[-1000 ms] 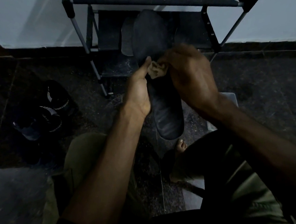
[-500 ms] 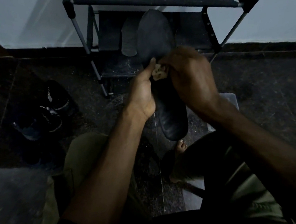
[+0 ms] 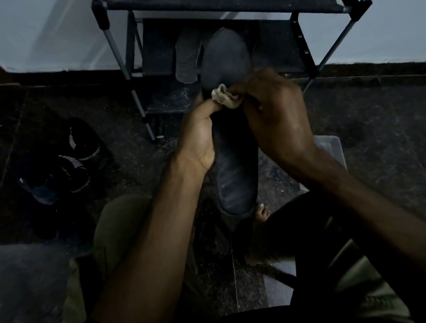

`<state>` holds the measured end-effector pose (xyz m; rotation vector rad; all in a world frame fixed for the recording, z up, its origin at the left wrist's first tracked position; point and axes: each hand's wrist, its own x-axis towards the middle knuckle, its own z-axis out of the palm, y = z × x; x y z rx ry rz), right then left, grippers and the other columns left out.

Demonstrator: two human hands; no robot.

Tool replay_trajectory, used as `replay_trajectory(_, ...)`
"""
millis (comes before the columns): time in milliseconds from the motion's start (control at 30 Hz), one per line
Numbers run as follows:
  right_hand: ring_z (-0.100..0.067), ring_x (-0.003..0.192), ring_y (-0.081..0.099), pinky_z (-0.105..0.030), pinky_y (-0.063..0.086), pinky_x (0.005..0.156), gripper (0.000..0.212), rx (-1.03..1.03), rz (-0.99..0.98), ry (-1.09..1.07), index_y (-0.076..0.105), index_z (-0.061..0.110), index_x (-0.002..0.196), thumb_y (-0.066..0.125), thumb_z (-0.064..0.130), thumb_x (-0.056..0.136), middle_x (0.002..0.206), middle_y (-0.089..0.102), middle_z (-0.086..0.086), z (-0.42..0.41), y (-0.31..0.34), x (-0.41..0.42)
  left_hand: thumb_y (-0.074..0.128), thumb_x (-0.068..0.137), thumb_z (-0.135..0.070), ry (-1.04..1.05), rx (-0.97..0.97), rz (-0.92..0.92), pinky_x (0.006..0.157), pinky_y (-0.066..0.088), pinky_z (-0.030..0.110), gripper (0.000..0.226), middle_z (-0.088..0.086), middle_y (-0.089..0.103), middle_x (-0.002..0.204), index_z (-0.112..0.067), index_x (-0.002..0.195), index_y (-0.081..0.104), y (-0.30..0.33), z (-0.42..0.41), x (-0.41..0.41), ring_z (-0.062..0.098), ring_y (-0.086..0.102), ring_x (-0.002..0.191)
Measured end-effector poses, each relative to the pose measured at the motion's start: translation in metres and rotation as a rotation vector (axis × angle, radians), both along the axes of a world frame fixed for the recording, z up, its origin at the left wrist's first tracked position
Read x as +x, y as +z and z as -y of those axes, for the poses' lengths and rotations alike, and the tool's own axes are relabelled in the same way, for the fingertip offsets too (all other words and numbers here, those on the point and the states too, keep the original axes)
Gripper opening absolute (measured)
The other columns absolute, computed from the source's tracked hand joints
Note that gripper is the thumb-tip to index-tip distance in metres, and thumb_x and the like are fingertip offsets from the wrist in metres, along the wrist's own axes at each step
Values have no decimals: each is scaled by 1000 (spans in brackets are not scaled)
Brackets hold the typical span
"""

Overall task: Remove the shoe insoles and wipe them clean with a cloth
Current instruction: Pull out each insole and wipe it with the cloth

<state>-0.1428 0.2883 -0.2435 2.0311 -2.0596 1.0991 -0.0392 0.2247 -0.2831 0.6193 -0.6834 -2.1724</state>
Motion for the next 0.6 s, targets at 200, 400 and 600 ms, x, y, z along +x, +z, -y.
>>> replay_trajectory(200, -15, 86, 61, -20, 48, 73, 23, -7, 53, -23, 73, 6, 100, 55, -1, 86, 96, 68, -9, 5, 10, -6, 59, 74, 1, 14, -79, 59, 85, 53, 35, 37, 12, 71, 95, -4, 111, 63, 2, 0, -1, 26, 68, 93)
replay_trajectory(400, -25, 88, 63, -42, 54, 70, 28, 21, -40, 13, 71, 3, 103, 48, 11, 89, 100, 65, -13, 8, 6, -5, 57, 85, 1, -3, -208, 154, 87, 53, 33, 25, 6, 74, 92, -16, 91, 75, 2, -4, -1, 22, 68, 93)
replay_trajectory(600, -31, 84, 63, -47, 53, 65, 37, 11, -129, -8, 70, 0, 100, 38, 15, 88, 97, 65, -18, 19, 13, -14, 51, 92, 6, -34, -187, 196, 91, 53, 39, 26, 13, 68, 106, -9, 110, 62, 2, -8, -2, 29, 64, 105)
